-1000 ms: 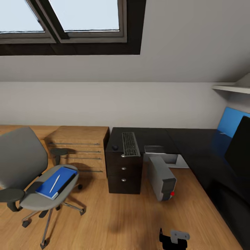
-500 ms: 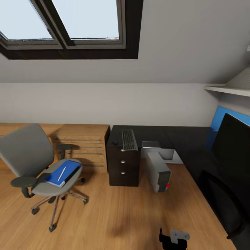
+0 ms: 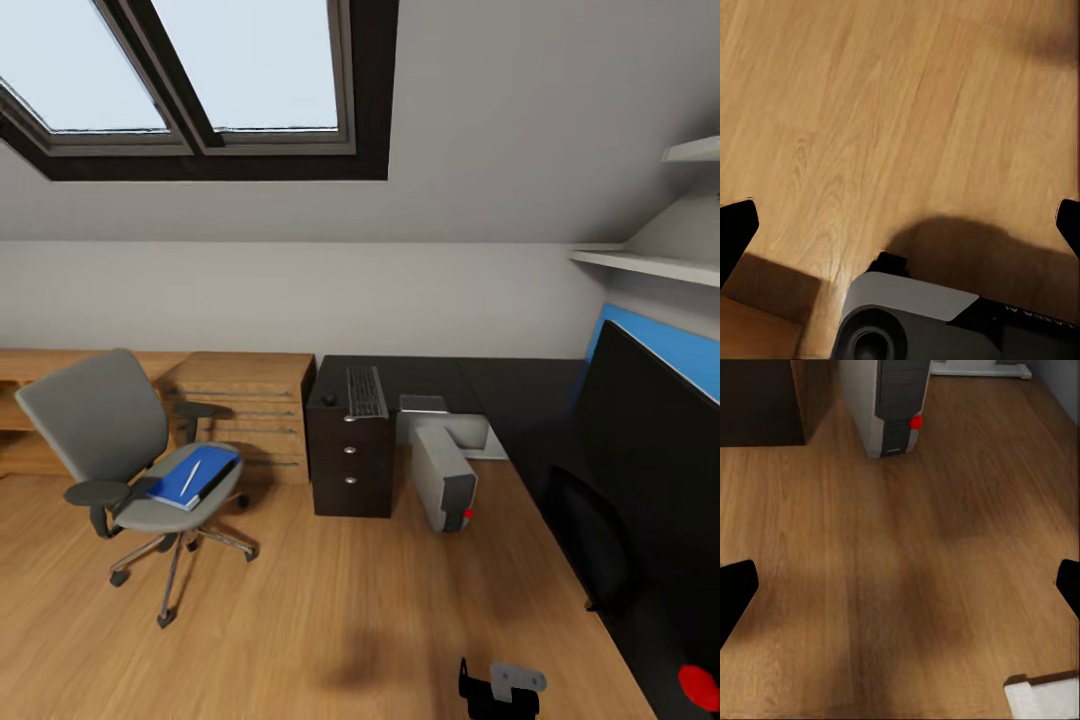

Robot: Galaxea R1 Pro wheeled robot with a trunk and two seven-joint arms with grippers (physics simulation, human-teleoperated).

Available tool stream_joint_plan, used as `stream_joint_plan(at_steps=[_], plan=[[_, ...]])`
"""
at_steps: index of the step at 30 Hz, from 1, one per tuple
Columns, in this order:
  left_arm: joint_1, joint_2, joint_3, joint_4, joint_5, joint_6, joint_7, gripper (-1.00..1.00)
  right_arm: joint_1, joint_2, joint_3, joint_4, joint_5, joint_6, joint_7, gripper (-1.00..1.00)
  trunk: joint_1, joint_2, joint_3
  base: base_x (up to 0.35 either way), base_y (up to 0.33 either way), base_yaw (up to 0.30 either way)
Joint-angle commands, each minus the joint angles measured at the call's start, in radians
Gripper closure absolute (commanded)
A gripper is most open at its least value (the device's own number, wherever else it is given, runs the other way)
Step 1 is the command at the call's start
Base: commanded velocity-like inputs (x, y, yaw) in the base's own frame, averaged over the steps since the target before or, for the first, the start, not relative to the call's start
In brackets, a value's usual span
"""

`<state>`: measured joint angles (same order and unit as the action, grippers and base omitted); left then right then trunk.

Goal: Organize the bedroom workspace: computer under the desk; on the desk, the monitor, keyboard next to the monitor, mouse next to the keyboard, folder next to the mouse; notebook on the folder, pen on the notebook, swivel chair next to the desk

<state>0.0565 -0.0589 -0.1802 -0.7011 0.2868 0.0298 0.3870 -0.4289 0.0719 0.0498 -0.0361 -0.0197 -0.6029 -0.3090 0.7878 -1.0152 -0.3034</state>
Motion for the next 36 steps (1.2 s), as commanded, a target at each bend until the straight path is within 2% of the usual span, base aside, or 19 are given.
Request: stream_joint_plan(at_steps=[1, 20, 36], plan=[[0.0, 0.001, -0.004, -0.003, 0.007, 0.0, 0.007, -1.0, -0.001, 0.0, 0.005, 0.001, -0.002, -0.002, -0.005, -1.0, -0.004, 0.006, 0.002, -0.343, -0.143, 0.0], [0.0, 0.001, -0.005, -0.003, 0.008, -0.011, 0.007, -1.0, -0.001, -0.004, 0.008, 0.02, 0.006, -0.002, -0.004, -1.0, -0.077, 0.139, 0.062, -0.343, -0.143, 0.0], [0.0, 0.01, 0.008, -0.003, 0.009, -0.007, 0.004, -1.0, -0.001, -0.001, 0.01, 0.021, 0.003, -0.003, -0.005, -1.0, -0.139, 0.251, 0.112, -0.305, -0.205, 0.0]])
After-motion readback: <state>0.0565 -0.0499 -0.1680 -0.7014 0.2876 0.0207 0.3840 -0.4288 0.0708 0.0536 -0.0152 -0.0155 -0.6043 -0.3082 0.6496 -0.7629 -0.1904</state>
